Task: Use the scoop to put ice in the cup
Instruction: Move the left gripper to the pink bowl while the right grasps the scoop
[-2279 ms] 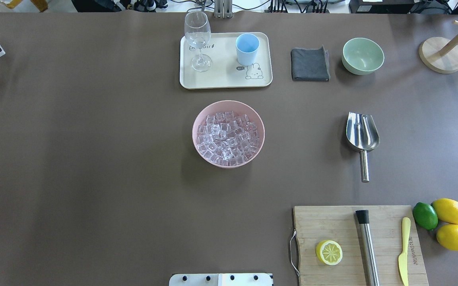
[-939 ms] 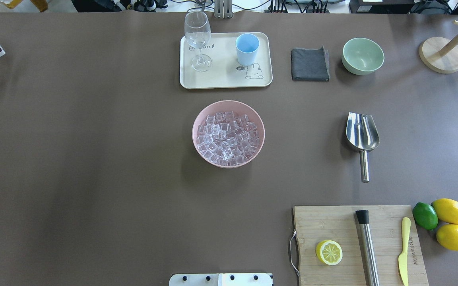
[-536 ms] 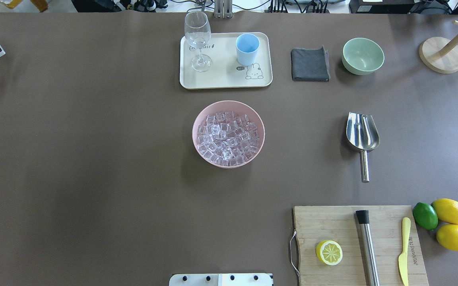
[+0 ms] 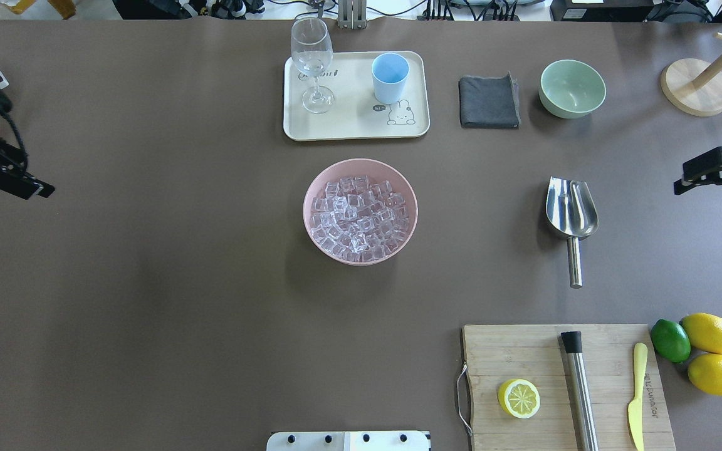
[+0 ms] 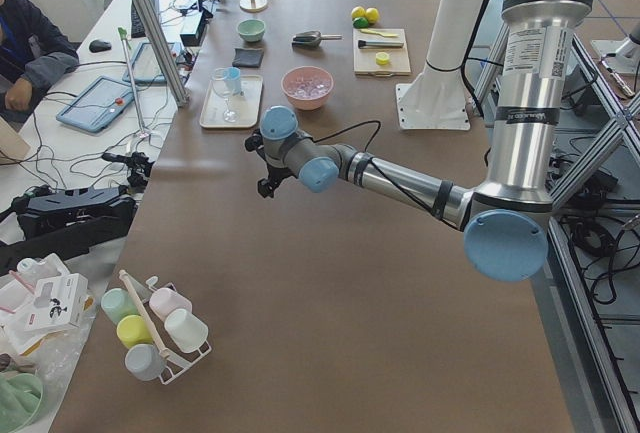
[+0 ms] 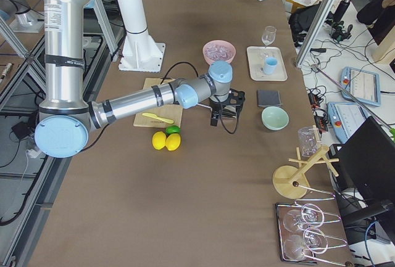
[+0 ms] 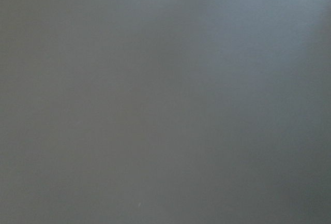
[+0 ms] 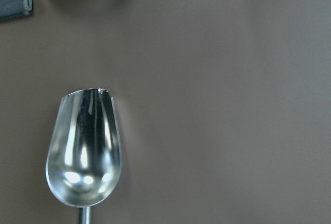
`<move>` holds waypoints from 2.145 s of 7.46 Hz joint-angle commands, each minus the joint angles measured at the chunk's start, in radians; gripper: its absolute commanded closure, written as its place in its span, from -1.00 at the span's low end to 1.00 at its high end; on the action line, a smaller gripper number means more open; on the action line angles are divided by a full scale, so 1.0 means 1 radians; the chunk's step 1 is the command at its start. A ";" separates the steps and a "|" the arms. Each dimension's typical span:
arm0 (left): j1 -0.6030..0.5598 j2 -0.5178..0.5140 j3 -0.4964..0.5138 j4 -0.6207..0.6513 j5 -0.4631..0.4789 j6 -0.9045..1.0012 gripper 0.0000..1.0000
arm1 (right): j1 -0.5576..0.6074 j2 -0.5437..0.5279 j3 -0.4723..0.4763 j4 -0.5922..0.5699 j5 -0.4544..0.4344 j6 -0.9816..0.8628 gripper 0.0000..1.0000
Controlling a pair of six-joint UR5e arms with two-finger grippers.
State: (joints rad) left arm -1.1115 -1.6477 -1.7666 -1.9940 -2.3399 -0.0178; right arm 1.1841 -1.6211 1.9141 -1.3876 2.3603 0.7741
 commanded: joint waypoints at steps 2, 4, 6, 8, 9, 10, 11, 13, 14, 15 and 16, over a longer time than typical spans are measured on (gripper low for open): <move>0.301 -0.185 0.009 -0.138 0.204 -0.186 -0.95 | -0.360 0.044 0.072 0.039 -0.206 0.305 -1.00; 0.470 -0.225 0.019 -0.215 0.432 -0.191 -0.95 | -0.443 0.056 0.065 0.039 -0.231 0.350 -1.00; 0.512 -0.257 0.033 -0.227 0.444 -0.191 -0.95 | -0.445 0.075 0.008 0.041 -0.234 0.338 -1.00; 0.507 -0.312 0.116 -0.238 0.442 -0.177 -0.95 | -0.452 0.151 -0.073 0.041 -0.234 0.344 -1.00; 0.507 -0.355 0.198 -0.293 0.439 -0.097 -0.95 | -0.458 0.153 -0.082 0.041 -0.234 0.340 -1.00; 0.506 -0.377 0.244 -0.325 0.420 0.023 -0.95 | -0.462 0.153 -0.093 0.041 -0.233 0.340 -0.98; 0.503 -0.405 0.262 -0.325 0.418 0.048 -0.95 | -0.462 0.152 -0.096 0.041 -0.230 0.338 -0.80; 0.501 -0.458 0.328 -0.330 0.393 0.122 -0.95 | -0.463 0.150 -0.096 0.041 -0.224 0.349 0.49; 0.501 -0.480 0.364 -0.333 0.343 0.146 -0.95 | -0.463 0.150 -0.092 0.041 -0.223 0.350 0.99; 0.483 -0.500 0.403 -0.363 0.262 0.186 -0.95 | -0.463 0.144 -0.087 0.041 -0.223 0.340 1.00; 0.477 -0.506 0.411 -0.368 0.216 0.188 -0.95 | -0.463 0.144 -0.095 0.039 -0.225 0.338 1.00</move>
State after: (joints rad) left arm -0.6199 -2.1305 -1.3936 -2.3416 -2.0278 0.1407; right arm 0.7211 -1.4740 1.8233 -1.3470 2.1365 1.1185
